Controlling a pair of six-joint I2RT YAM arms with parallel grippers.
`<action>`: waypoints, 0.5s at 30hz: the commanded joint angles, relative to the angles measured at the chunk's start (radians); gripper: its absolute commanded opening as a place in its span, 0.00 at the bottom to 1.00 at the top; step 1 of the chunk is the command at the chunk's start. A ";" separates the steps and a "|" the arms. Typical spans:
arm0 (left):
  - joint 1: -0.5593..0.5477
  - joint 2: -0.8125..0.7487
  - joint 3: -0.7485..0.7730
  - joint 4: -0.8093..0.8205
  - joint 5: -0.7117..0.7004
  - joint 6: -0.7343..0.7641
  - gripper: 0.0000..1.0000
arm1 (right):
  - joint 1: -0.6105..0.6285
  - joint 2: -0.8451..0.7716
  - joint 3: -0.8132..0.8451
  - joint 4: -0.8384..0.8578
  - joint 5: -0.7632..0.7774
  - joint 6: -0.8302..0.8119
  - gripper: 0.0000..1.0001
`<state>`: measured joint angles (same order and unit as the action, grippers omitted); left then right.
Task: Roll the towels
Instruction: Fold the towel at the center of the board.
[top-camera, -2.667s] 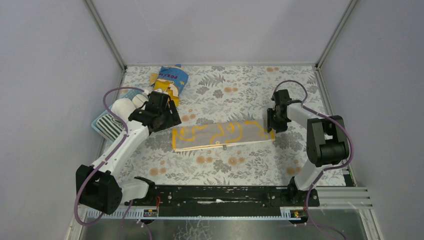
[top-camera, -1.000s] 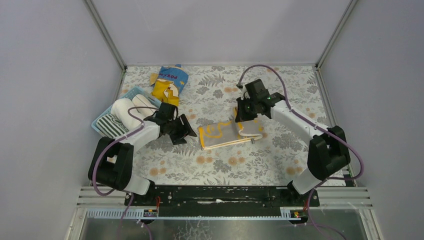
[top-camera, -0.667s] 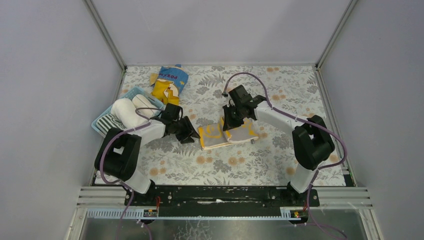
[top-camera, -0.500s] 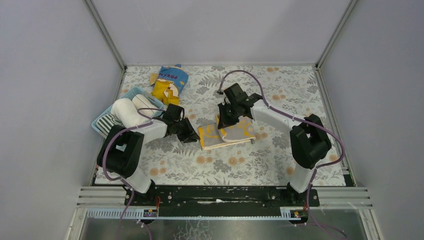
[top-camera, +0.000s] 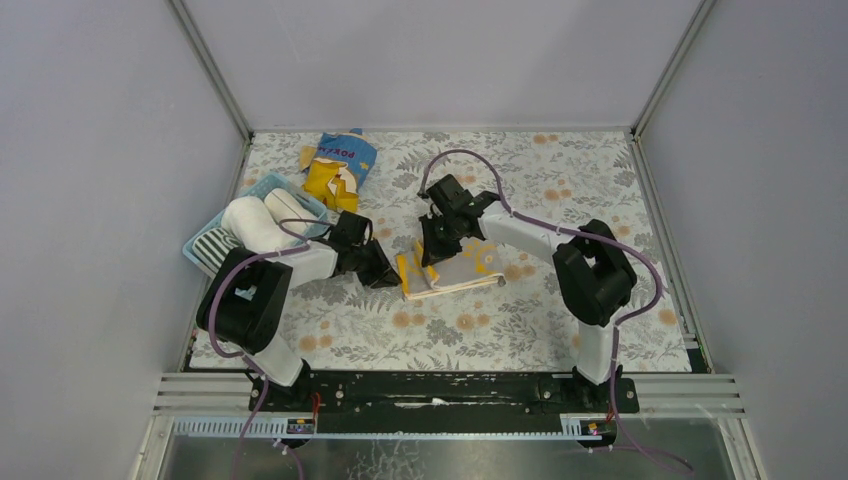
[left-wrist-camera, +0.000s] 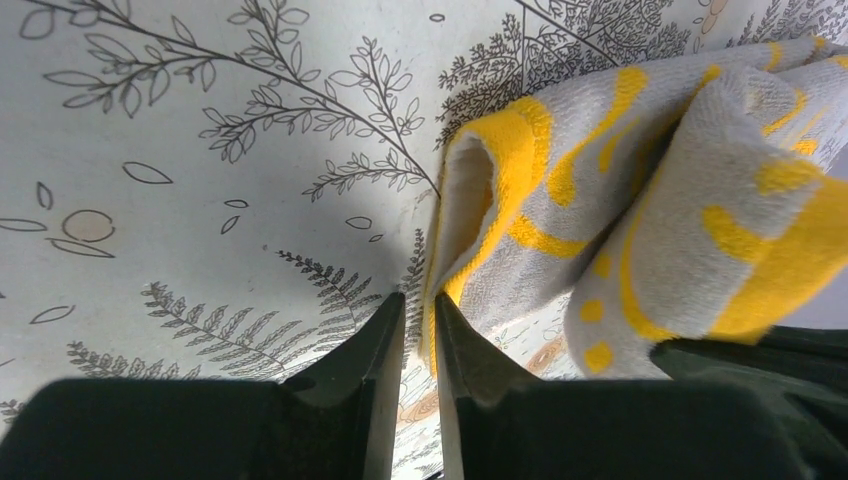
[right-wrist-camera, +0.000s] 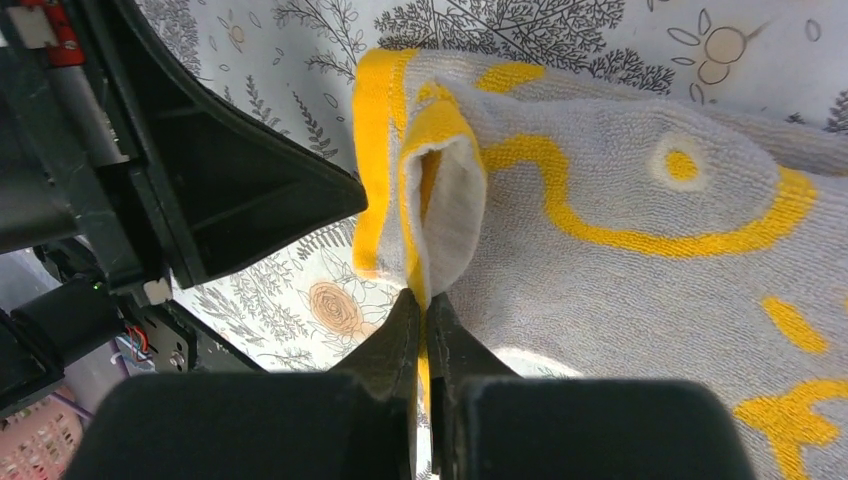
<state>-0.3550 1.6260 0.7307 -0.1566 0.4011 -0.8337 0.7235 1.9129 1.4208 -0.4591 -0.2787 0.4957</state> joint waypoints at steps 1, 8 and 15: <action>-0.014 0.017 -0.011 0.046 -0.017 -0.007 0.16 | 0.021 0.022 0.037 0.047 -0.002 0.046 0.05; -0.032 0.036 -0.012 0.053 -0.020 -0.012 0.15 | 0.024 0.080 0.043 0.111 -0.014 0.111 0.08; -0.034 0.020 -0.018 0.031 -0.033 -0.009 0.15 | 0.026 0.096 0.034 0.144 -0.056 0.139 0.27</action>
<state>-0.3813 1.6405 0.7307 -0.1215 0.4000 -0.8440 0.7391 2.0171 1.4239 -0.3592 -0.2863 0.6075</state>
